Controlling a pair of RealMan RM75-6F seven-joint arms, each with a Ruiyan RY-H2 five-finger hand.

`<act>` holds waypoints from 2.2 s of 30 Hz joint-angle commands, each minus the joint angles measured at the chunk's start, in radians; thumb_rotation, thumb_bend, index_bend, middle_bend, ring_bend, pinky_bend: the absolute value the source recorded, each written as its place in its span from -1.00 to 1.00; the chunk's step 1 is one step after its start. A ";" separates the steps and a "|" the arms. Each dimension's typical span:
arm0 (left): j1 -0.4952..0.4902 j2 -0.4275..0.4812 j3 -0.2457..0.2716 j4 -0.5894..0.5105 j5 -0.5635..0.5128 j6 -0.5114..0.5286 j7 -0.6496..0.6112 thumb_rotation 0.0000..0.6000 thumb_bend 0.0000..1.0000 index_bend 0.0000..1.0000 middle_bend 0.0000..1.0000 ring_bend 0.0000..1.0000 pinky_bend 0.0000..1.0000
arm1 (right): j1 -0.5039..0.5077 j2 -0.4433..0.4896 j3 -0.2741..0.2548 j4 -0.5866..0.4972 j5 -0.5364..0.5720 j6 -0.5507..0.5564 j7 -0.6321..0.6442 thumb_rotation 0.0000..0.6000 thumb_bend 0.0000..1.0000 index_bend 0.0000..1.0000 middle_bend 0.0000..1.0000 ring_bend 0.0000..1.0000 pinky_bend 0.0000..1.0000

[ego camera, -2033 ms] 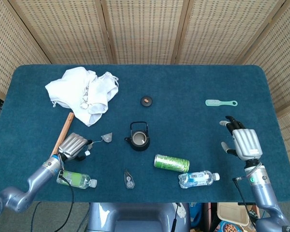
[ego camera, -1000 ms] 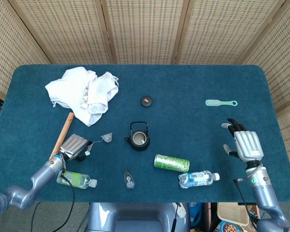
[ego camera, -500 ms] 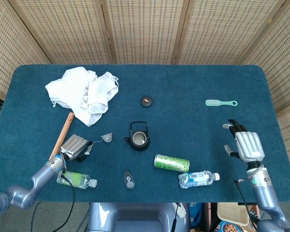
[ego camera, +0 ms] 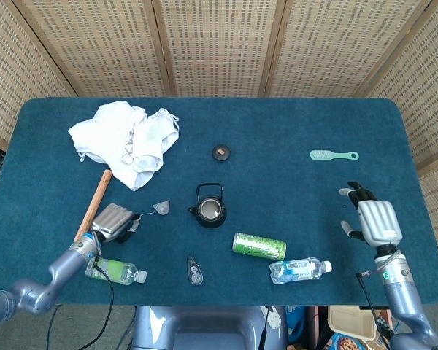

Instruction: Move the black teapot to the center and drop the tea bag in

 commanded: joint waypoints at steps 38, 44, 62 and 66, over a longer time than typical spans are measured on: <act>0.003 0.059 -0.032 -0.088 -0.002 0.034 -0.104 1.00 0.07 0.29 0.59 0.50 0.38 | -0.004 0.021 0.013 -0.017 -0.011 -0.020 0.021 1.00 -0.13 -0.45 -0.56 -0.44 0.26; 0.009 0.130 -0.058 -0.172 0.044 0.085 -0.158 1.00 0.07 0.29 0.59 0.50 0.38 | -0.005 0.024 0.015 -0.024 -0.014 -0.018 0.019 1.00 -0.13 -0.45 -0.55 -0.44 0.26; -0.005 0.283 -0.128 -0.323 0.169 0.184 -0.309 1.00 0.07 0.30 0.59 0.50 0.38 | -0.026 -0.008 0.013 -0.002 -0.056 0.030 0.053 1.00 -0.13 -0.45 -0.59 -0.58 -0.09; -0.016 0.307 -0.145 -0.350 0.185 0.196 -0.326 1.00 0.07 0.30 0.59 0.50 0.38 | -0.038 -0.028 0.016 0.015 -0.082 0.066 0.076 1.00 -0.13 -0.45 -0.59 -0.63 -0.18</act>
